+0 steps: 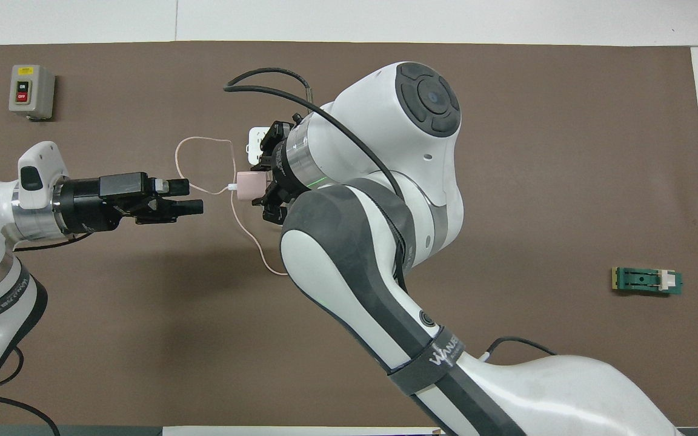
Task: Plug charger into power strip
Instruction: 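Grasp the charger with the left gripper while the right gripper holds it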
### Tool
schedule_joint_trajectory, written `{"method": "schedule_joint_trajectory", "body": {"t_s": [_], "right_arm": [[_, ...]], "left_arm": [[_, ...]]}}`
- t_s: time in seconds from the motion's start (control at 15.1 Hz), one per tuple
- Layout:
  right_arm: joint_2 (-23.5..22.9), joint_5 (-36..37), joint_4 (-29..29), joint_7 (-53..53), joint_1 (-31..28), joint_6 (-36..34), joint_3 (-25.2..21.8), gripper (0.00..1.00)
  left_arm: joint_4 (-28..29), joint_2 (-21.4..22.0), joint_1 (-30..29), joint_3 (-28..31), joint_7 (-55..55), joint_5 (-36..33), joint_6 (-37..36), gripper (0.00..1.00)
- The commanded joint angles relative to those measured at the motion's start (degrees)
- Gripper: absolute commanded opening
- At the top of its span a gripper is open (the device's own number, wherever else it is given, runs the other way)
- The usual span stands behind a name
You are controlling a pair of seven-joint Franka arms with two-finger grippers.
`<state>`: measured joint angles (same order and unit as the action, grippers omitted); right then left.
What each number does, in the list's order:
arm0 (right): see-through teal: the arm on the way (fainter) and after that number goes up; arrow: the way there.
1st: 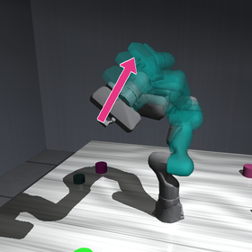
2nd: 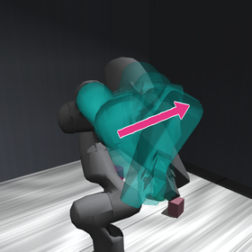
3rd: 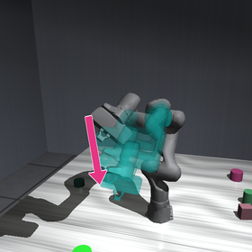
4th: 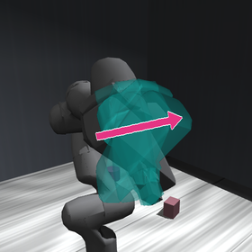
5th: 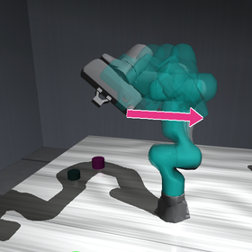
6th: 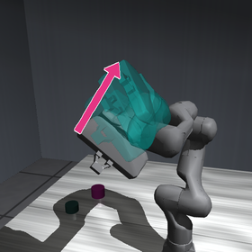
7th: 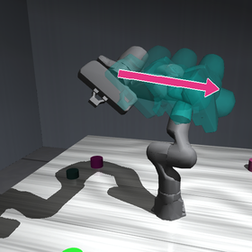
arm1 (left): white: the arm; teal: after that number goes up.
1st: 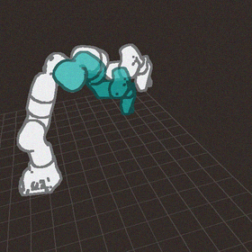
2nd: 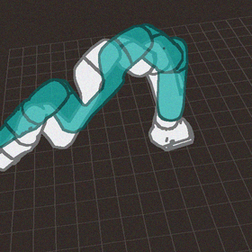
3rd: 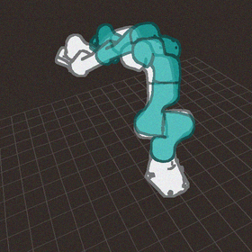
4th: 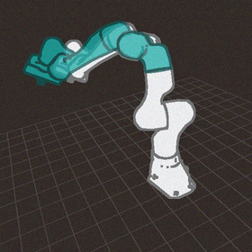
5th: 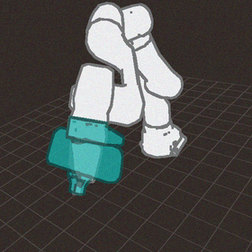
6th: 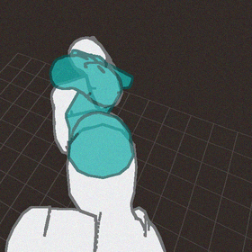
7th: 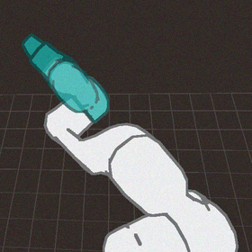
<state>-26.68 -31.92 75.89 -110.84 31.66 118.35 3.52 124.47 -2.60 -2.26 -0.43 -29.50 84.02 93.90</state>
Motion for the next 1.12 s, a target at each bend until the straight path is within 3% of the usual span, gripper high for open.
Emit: {"method": "schedule_joint_trajectory", "body": {"t_s": [0.0,0.33,1.06], "right_arm": [[-0.31,1.86,-0.66,-2.1,0.86,1.44,-0.36,0.0],[-0.22,2.91,-0.75,-2.45,1.65,1.27,-0.45,0.0],[-0.22,3.1,-0.75,-2.54,1.74,1.35,-0.27,0.0]], "left_arm": [[0.6,-3.19,0.76,0.7,-2.05,5.18,-3.81,1.0],[0.42,-4.96,2.34,0.61,-10.39,6.15,-3.73,1.0],[-2.04,-6.1,5.23,0.7,-17.07,7.39,-2.24,1.0]]}}
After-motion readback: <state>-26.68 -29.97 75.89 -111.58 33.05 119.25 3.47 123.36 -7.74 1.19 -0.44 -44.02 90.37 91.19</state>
